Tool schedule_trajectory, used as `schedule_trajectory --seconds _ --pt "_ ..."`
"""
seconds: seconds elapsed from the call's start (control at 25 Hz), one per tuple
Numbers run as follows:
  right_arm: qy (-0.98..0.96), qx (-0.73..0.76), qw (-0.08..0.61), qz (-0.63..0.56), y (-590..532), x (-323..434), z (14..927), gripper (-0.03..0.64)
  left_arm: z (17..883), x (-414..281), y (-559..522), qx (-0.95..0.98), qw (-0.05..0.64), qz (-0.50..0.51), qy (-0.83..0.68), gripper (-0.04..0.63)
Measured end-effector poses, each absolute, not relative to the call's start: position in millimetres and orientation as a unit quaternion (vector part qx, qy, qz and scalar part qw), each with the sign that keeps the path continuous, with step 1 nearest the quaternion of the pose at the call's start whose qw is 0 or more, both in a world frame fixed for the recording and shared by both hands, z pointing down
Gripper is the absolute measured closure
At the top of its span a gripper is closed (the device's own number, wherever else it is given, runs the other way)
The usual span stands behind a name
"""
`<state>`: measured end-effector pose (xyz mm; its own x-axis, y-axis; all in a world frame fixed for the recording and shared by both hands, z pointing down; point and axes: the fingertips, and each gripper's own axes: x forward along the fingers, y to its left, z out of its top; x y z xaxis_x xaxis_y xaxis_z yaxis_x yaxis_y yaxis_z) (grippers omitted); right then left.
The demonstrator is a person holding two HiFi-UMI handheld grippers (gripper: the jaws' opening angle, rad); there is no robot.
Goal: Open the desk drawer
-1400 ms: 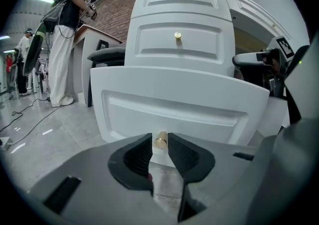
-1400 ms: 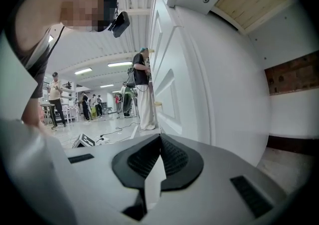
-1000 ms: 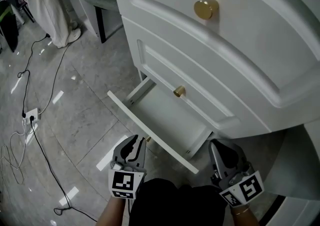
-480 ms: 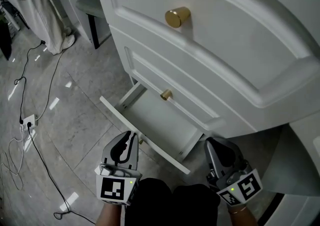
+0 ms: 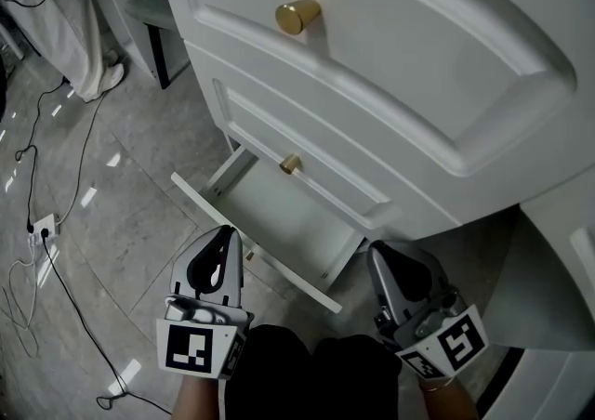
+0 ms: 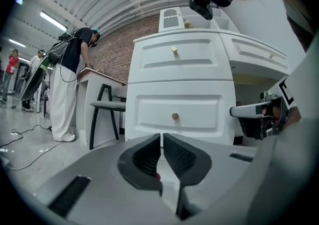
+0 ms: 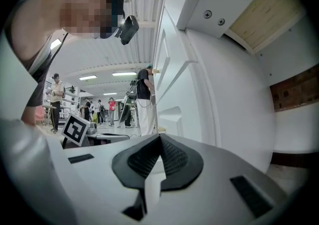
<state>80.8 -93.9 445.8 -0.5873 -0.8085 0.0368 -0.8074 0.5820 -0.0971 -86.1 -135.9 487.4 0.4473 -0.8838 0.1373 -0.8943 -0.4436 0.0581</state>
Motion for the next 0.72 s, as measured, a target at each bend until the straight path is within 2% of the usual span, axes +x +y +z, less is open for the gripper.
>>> schedule_trajectory --seconds 0.72 --pt "0.886 -0.461 -0.019 -0.042 -94.6 72.8 449.9 0.613 484.3 -92.6 -131.8 0.849 0.059 0.038 -0.524 0.583"
